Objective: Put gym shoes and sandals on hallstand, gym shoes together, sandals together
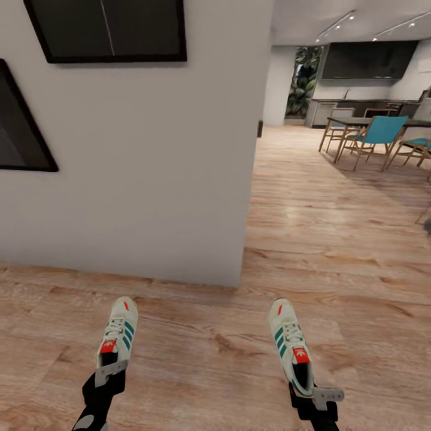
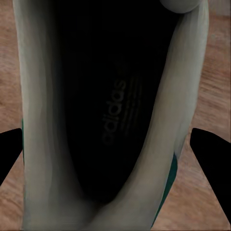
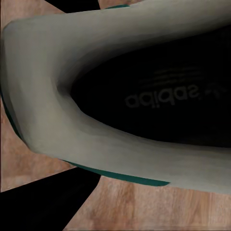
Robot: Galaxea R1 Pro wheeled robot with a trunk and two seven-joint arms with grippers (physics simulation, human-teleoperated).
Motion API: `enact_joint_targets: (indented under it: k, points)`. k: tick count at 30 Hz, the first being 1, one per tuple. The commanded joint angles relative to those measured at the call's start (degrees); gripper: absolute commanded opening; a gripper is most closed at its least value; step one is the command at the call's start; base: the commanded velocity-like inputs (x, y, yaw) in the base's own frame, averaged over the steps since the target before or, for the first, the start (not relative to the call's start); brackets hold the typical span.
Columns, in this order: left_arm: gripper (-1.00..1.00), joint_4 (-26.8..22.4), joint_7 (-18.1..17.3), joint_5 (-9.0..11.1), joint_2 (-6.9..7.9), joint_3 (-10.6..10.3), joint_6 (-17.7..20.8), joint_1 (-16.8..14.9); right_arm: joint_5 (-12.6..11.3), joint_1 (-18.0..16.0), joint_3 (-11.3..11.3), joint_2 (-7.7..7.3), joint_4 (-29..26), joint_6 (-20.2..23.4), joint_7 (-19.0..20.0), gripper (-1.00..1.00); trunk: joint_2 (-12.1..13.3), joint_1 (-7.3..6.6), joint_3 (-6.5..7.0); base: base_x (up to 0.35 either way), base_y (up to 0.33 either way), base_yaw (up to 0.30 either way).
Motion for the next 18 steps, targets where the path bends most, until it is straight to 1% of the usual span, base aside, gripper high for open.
enact_joint_targets:
  k: [1, 3, 6, 9, 10, 11, 12, 14, 18]
  points:
    - [-1.0, 0.0, 0.0, 0.1, -0.03, -0.1, -0.2, 0.0, -0.4, 0.1, 0.5, -0.06, 0.0, -0.1, -0.3, -1.0, 0.0, -0.01, -0.04, 0.0, 0.0, -0.3]
    - [-1.0, 0.0, 0.0, -0.6, -0.1, -0.1, -0.2, 0.0, -0.4, 0.2, 0.5, -0.16, 0.0, -0.1, -0.3, -1.0, 0.0, -0.01, -0.04, 0.0, 0.0, -0.3]
    - [-1.0, 0.1, 0.0, -0.7, -0.11, -0.1, -0.2, 0.0, -0.5, 0.2, 0.4, -0.38, 0.0, -0.1, -0.3, -1.0, 0.0, -0.01, -0.04, 0.0, 0.0, -0.3]
    - [-1.0, 0.1, 0.0, -0.7, -0.05, -0.1, -0.2, 0.0, -0.5, 0.2, 0.4, -1.89, 0.0, -0.1, -0.3, -1.0, 0.0, -0.01, -0.04, 0.0, 0.0, -0.3]
    - [-1.0, 0.1, 0.0, -0.8, -0.04, -0.1, -0.2, 0.0, -0.9, 0.2, 0.4, -2.73, 0.0, -0.1, -0.3, -1.0, 0.0, -0.01, -0.04, -0.005, 0.0, -0.3]
    - [-1.0, 0.1, 0.0, -0.8, -0.03, -0.1, -0.1, 0.0, -1.4, 0.2, 0.4, -2.86, 0.0, -0.1, -0.3, -1.0, 0.0, -0.01, -0.04, -0.049, 0.0, -0.3]
    - [-1.0, 0.1, 0.0, -0.8, -0.03, -0.1, -0.1, 0.0, -1.7, 0.2, 0.4, -2.91, 0.0, -0.1, -0.3, -1.0, 0.0, -0.01, -0.04, -0.088, 0.0, -0.3]
    - [-1.0, 0.1, 0.0, -0.8, -0.03, -0.1, -0.1, 0.0, -3.6, 0.2, 0.4, -2.97, 0.0, -0.1, -0.3, -1.0, 0.0, -0.01, -0.04, -0.195, 0.0, -0.3]
    - [-1.0, 0.0, 0.0, -0.8, -0.05, -0.1, -0.1, 0.0, -6.2, 0.2, 0.4, -3.04, 0.1, -0.1, -0.3, -1.0, 0.0, -0.01, -0.04, -0.273, 0.0, -0.3]
